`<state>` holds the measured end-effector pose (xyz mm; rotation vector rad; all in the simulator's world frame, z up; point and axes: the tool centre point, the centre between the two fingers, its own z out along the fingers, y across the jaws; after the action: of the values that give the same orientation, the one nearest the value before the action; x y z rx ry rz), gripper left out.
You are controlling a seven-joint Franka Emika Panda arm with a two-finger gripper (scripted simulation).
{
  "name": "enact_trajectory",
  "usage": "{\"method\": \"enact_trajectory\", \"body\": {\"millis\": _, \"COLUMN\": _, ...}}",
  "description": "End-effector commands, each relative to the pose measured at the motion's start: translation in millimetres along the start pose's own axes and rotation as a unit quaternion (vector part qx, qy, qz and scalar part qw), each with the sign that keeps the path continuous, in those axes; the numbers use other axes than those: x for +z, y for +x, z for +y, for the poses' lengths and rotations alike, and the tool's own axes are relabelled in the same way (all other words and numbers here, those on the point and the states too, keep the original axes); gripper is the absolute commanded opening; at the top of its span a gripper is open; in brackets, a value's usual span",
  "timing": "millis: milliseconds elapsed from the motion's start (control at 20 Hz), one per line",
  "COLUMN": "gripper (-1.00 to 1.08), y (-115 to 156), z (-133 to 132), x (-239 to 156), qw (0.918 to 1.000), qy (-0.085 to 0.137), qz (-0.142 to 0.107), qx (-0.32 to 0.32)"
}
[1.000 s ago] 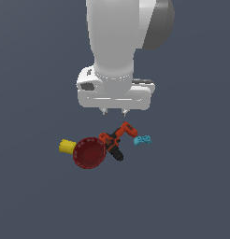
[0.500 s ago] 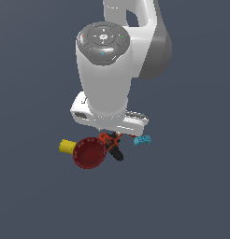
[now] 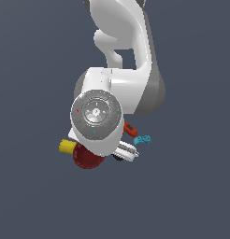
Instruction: Pick up a designated object from a clutter of objects.
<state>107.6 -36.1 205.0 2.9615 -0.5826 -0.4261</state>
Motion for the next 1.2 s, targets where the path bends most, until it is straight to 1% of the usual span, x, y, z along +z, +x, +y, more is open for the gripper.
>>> {"method": "enact_trajectory", "body": {"millis": 0, "gripper": 0.28, "y": 11, "z": 0, "x": 14, "qw": 0.9996, "qy": -0.010, "qz": -0.014, "qx": 0.021}}
{"method": "enact_trajectory", "body": {"millis": 300, "gripper": 0.28, "y": 32, "z": 0, "x": 51, "qw": 0.9959, "qy": -0.037, "qz": -0.044, "qx": 0.070}}
{"method": "enact_trajectory", "body": {"millis": 600, "gripper": 0.28, "y": 46, "z": 2, "x": 89, "qw": 0.9886, "qy": -0.067, "qz": -0.070, "qx": 0.115}}
{"method": "enact_trajectory", "body": {"millis": 900, "gripper": 0.28, "y": 53, "z": 3, "x": 118, "qw": 0.9815, "qy": -0.089, "qz": -0.087, "qx": 0.146}}
{"method": "enact_trajectory", "body": {"millis": 1150, "gripper": 0.28, "y": 56, "z": 4, "x": 132, "qw": 0.9774, "qy": -0.100, "qz": -0.094, "qx": 0.161}}
